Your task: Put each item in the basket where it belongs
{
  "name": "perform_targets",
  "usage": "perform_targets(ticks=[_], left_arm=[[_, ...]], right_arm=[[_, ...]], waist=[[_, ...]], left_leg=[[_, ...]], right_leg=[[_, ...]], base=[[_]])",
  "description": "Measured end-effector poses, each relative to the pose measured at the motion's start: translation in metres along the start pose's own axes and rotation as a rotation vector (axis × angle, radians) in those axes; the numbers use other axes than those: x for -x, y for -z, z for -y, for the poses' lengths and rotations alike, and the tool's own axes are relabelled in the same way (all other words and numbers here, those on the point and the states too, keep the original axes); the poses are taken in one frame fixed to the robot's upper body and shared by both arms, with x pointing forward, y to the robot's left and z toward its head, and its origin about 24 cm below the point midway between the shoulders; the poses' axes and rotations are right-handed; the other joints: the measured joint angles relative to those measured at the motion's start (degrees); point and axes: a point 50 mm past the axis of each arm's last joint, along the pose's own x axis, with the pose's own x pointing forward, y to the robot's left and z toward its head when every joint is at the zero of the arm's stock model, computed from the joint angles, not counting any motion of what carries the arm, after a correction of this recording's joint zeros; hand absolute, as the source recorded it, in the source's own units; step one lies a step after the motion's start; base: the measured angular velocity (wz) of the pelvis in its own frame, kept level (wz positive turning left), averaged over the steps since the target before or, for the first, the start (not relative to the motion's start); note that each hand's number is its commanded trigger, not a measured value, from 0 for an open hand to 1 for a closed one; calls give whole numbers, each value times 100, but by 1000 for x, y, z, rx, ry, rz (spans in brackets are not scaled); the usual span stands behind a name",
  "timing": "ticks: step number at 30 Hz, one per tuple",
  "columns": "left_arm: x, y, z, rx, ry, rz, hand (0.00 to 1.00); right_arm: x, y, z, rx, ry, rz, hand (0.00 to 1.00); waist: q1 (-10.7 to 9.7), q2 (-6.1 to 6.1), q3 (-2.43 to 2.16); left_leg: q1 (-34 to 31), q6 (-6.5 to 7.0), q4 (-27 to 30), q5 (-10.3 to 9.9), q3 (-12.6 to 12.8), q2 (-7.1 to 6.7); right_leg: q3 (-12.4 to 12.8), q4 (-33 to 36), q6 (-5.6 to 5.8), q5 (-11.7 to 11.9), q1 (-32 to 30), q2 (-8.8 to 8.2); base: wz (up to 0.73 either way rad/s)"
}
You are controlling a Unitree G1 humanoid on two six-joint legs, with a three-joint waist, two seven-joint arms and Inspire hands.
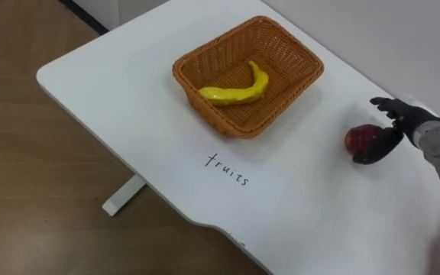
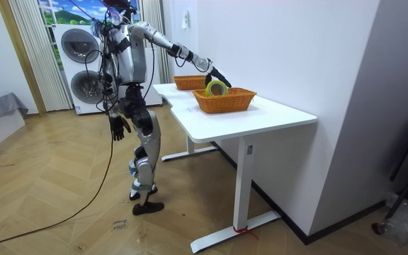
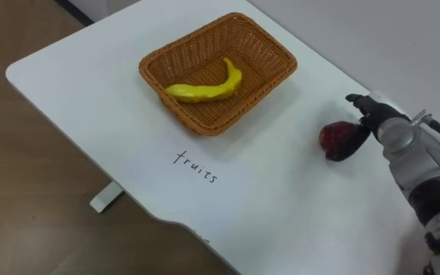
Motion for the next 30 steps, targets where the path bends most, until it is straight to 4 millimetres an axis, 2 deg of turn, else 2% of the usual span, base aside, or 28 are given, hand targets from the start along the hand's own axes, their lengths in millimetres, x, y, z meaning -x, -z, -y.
perform_targets(ticks=[11,16,26,30], left_arm=[[0,3,-1,-1,-8,-14,0],[0,6,-1,-2,-8,-24,0],[-1,8,0,-20,20,-36,0],[-1,3,1,-19,22,-23,0]], right_arm=[[0,2,-1,-1,-2,-9,0],[-2,5,-8,-12,-21,-29,0],[-4,-6,-4,-17,-15,4,0],[-5,-9,-1,-22,-9,5,0]], waist=[[7,11,8],[14,24,18],[14,37,28],[17,63,47]], left_leg=[[1,0,27,0,6,0],[-44,-1,9,-2,4,0],[-100,0,36,-1,11,0],[-101,0,33,-1,11,0]], right_leg=[[9,2,0,0,11,1],[9,2,-5,3,-21,4],[4,4,-6,3,-91,0],[7,4,-6,4,-94,0]], base=[[0],[0],[0],[0]])
